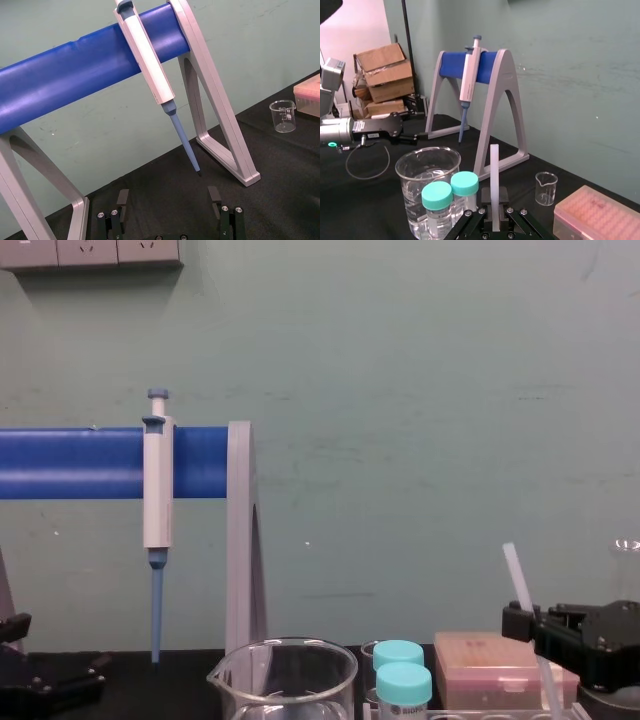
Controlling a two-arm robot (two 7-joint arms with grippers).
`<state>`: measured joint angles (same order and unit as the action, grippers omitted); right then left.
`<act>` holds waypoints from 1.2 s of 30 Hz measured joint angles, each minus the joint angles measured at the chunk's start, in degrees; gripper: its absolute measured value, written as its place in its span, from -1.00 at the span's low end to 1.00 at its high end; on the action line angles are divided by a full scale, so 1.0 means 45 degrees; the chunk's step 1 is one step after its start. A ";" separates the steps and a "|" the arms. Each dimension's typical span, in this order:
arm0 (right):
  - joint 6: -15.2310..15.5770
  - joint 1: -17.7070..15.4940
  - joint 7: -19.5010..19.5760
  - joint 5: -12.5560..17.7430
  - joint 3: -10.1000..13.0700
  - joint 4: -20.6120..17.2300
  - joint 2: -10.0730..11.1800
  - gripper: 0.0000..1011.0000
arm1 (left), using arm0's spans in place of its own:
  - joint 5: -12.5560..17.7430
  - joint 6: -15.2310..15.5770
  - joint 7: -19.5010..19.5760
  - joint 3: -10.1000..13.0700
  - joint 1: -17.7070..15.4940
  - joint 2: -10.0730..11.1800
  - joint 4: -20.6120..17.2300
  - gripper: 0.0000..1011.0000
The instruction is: Pick up the stirring rod with one hand, then place it down.
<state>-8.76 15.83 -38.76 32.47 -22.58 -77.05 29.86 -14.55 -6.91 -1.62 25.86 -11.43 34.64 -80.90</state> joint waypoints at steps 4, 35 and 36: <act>0.0030 0.0026 0.0007 -0.0056 -0.0022 0.0096 -0.0016 -0.86 | 0.0000 0.0000 0.0000 0.0000 0.0000 0.0000 0.0000 0.98; 0.0020 0.0025 0.0048 -0.0097 -0.0009 0.0091 -0.0019 -0.01 | 0.0001 0.0000 0.0000 0.0000 -0.0001 0.0000 0.0000 0.98; 0.0020 0.0025 0.0048 -0.0095 -0.0008 0.0090 -0.0018 0.08 | 0.0001 0.0000 0.0000 0.0000 -0.0001 0.0000 0.0000 0.98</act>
<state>-8.67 15.94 -38.54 32.04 -22.62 -76.65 29.78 -14.55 -6.91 -1.62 25.86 -11.43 34.65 -80.90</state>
